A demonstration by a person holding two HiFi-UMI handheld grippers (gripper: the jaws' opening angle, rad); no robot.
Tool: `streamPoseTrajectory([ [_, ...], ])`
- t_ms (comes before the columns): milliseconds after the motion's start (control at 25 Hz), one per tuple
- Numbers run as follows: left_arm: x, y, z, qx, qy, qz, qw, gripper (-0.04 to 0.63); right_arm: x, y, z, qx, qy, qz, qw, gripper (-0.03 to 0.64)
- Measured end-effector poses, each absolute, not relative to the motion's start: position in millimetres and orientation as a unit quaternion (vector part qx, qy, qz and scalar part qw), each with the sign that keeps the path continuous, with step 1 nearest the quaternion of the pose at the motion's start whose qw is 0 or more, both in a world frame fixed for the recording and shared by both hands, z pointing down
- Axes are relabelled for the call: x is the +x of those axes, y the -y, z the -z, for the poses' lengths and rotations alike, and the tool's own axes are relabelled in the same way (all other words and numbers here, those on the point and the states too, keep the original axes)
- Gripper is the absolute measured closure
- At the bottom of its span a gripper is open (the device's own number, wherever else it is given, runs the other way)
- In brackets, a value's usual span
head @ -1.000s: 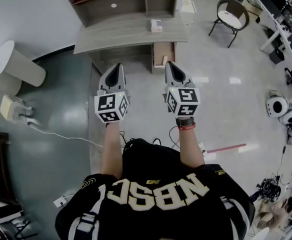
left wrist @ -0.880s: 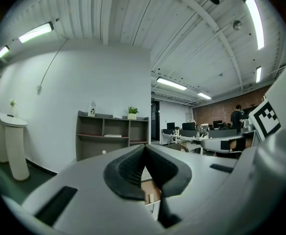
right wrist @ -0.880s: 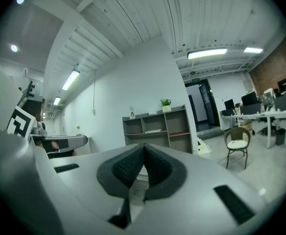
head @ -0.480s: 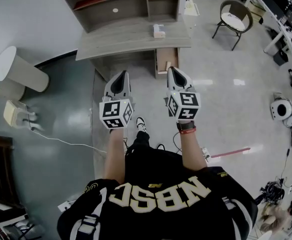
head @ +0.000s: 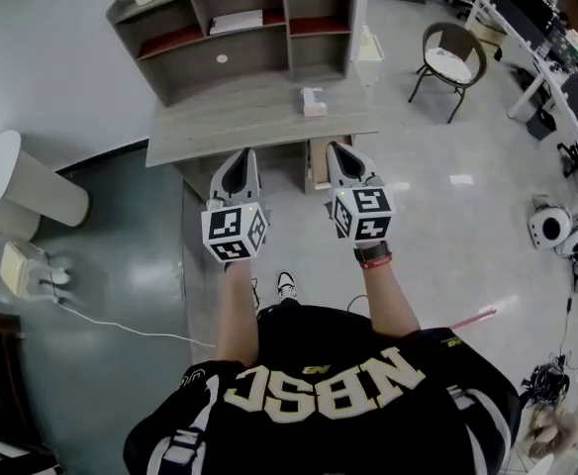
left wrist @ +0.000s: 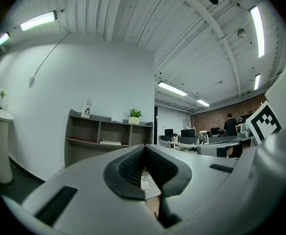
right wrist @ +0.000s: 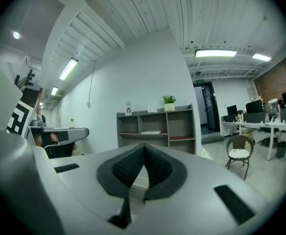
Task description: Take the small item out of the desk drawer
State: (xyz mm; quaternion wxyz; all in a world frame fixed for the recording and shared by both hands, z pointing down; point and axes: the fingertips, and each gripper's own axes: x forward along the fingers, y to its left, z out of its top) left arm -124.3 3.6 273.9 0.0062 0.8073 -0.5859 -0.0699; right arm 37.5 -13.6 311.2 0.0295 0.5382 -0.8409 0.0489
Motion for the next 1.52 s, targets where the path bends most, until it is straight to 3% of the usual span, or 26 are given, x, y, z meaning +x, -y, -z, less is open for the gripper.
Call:
streamPoseTrajectory([
  [680, -179, 119, -303, 0.831, 0.552, 0.052, 0.028, 0.589, -22, 122, -337, 0.557, 0.826, -0.067, 0.049, 0.611],
  [1520, -72, 189, -421, 0.878, 0.463, -0.019, 0.117, 0.589, 59, 166, -465, 0.592, 0.778, -0.187, 0.096, 0.611],
])
